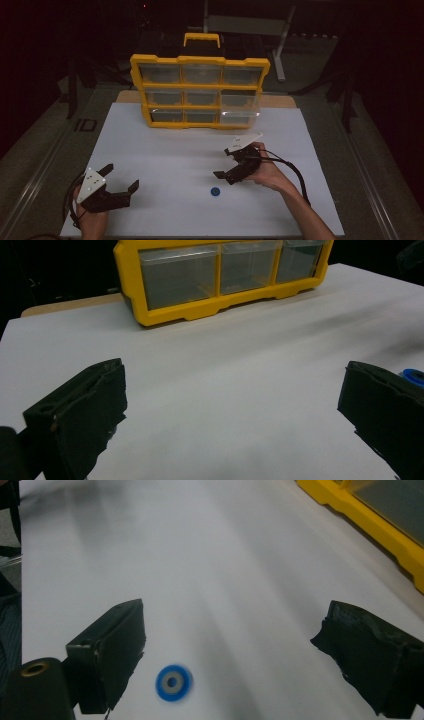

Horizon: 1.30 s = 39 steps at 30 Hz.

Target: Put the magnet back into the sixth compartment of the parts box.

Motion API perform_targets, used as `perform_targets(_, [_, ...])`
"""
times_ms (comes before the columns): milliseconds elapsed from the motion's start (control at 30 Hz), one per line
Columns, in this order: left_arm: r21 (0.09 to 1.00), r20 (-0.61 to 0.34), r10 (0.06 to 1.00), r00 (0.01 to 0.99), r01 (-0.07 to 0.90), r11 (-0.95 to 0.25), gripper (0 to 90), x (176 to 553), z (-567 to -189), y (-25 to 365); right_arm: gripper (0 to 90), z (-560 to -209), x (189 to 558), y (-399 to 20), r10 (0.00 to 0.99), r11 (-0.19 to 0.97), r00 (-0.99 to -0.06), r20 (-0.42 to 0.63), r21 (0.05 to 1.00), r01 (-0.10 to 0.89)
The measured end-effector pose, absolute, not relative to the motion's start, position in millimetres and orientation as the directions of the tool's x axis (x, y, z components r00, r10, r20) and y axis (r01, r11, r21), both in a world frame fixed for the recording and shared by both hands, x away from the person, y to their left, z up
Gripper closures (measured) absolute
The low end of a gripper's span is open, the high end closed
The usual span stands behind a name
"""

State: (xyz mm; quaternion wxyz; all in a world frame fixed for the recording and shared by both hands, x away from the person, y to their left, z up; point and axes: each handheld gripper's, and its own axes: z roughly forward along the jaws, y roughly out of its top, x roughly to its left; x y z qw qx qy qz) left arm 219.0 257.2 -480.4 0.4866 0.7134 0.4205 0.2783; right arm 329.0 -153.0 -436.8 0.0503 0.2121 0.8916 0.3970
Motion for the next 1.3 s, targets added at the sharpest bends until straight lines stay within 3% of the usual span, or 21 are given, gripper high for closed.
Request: perform_targets(1300, [0.928, -0.015, 0.871, 0.492, 0.332, -0.172, 0.0, 219, -480, 257, 10.5, -466, 311, -120, 0.336, 0.730, -0.941, 0.035, 0.622, 0.284])
